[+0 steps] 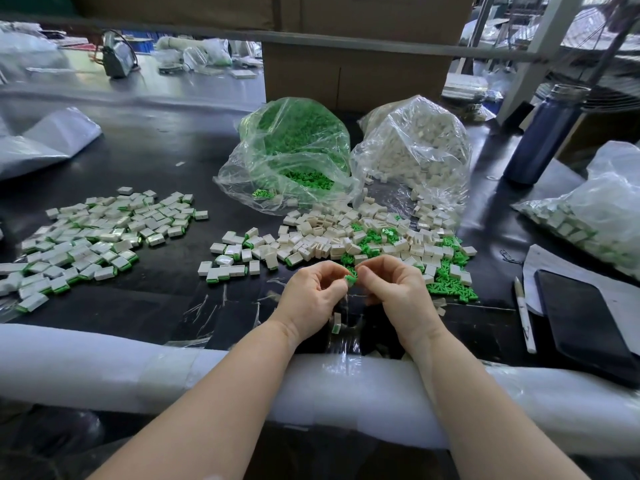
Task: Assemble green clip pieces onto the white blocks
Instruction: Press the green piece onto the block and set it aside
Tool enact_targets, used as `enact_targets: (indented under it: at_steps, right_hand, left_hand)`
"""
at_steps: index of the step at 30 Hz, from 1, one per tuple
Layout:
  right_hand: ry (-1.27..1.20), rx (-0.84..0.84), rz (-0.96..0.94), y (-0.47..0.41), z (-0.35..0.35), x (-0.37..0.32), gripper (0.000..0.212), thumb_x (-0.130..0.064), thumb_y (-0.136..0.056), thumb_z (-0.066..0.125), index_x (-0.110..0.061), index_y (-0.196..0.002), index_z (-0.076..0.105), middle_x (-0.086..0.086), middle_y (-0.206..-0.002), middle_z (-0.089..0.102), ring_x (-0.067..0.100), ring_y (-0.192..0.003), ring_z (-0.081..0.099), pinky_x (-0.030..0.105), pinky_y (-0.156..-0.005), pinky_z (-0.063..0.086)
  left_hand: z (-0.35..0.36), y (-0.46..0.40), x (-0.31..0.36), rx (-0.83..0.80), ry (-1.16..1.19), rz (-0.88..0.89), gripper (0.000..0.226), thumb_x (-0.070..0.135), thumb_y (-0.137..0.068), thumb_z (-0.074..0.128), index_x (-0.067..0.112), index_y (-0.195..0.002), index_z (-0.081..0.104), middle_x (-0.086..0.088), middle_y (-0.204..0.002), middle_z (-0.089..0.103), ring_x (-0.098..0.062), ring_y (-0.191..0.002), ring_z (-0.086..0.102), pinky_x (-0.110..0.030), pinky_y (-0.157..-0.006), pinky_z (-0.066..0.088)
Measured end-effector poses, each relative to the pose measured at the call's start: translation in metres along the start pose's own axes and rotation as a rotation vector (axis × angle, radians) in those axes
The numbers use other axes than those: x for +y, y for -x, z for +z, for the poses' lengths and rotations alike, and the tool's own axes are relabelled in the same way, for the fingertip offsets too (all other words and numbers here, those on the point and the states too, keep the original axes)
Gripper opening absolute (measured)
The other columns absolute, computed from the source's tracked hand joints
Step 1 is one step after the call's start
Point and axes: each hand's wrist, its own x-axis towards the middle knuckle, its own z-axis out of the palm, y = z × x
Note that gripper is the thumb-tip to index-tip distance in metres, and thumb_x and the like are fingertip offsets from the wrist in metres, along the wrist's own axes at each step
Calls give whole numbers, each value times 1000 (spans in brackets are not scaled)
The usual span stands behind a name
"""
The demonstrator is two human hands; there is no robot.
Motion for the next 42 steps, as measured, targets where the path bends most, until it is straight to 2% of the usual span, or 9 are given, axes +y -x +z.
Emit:
enact_targets:
  at_steps: [4, 9, 12, 18, 26, 31, 36, 39, 42]
  right_hand:
    - [48, -87, 18, -1, 4, 2, 15, -15, -94, 53, -11, -88, 66, 3, -77, 67, 11, -70, 63, 21, -62, 54]
    - [109, -209, 28, 0, 4, -1, 24, -22, -95, 49, -22, -81, 68, -6, -67, 68, 9, -67, 64, 17, -60, 50]
    - [85, -200, 47, -1, 1, -1, 20, -20, -93, 54, -21, -79, 69, -5, -65, 68, 10, -66, 63, 17, -59, 49]
    - [61, -202, 66, -1, 1, 0, 19, -18, -92, 55, -17, -78, 68, -6, -61, 65, 10, -63, 58, 16, -58, 47]
    - [53, -202, 78, -1, 2, -1, 17, -16, -93, 55, -13, -83, 68, 2, -69, 64, 12, -66, 57, 15, -59, 46]
    - [76, -195, 87, 0, 2, -2, 14, -18, -89, 60, -9, -91, 71, 13, -78, 66, 16, -71, 56, 15, -59, 45]
    - [43, -169, 97, 0, 2, -1, 12, -11, -88, 61, -8, -82, 72, 18, -75, 61, 18, -67, 51, 14, -55, 42]
    - [27, -170, 110, 0, 0, -1, 12, -10, -86, 63, -4, -82, 72, 18, -74, 59, 15, -63, 50, 14, -55, 41]
    - [0, -168, 124, 0, -1, -1, 12, -8, -85, 63, 0, -82, 72, 19, -73, 58, 13, -59, 48, 16, -54, 40]
  left_hand:
    - [1, -1, 1, 4, 21, 32, 14, 9, -88, 60, 22, -87, 64, -3, -100, 55, -22, -88, 59, -20, -81, 49]
    - [0, 1, 2, -41, 50, 44, 11, 12, -88, 61, 22, -88, 64, -4, -108, 47, -12, -85, 55, -9, -75, 46]
    - [0, 1, 2, -63, 44, 54, 20, 10, -87, 61, 30, -84, 63, -3, -107, 46, -11, -87, 52, -12, -77, 47]
    - [0, 1, 2, -51, 58, 60, 27, 4, -85, 61, 31, -80, 64, -2, -103, 47, -10, -84, 51, -11, -75, 46]
    - [-1, 2, 3, -57, 41, 56, 22, 7, -86, 62, 28, -81, 64, -3, -104, 48, -12, -85, 53, -14, -76, 49]
    - [-1, 2, 3, -76, 0, 43, 14, 7, -85, 63, 20, -88, 67, -2, -104, 48, -20, -83, 53, -31, -83, 50]
    - [-2, 3, 2, -114, -51, 71, 23, 3, -83, 59, 24, -88, 66, 0, -103, 47, -10, -79, 49, -20, -77, 47]
    - [-2, 3, 2, -123, -78, 82, 25, 5, -83, 60, 30, -83, 63, 6, -100, 47, -11, -79, 50, -28, -80, 48]
    - [0, 4, 3, -114, -129, 86, 16, 21, -76, 59, 37, -79, 62, 12, -98, 47, -14, -79, 54, -37, -83, 50]
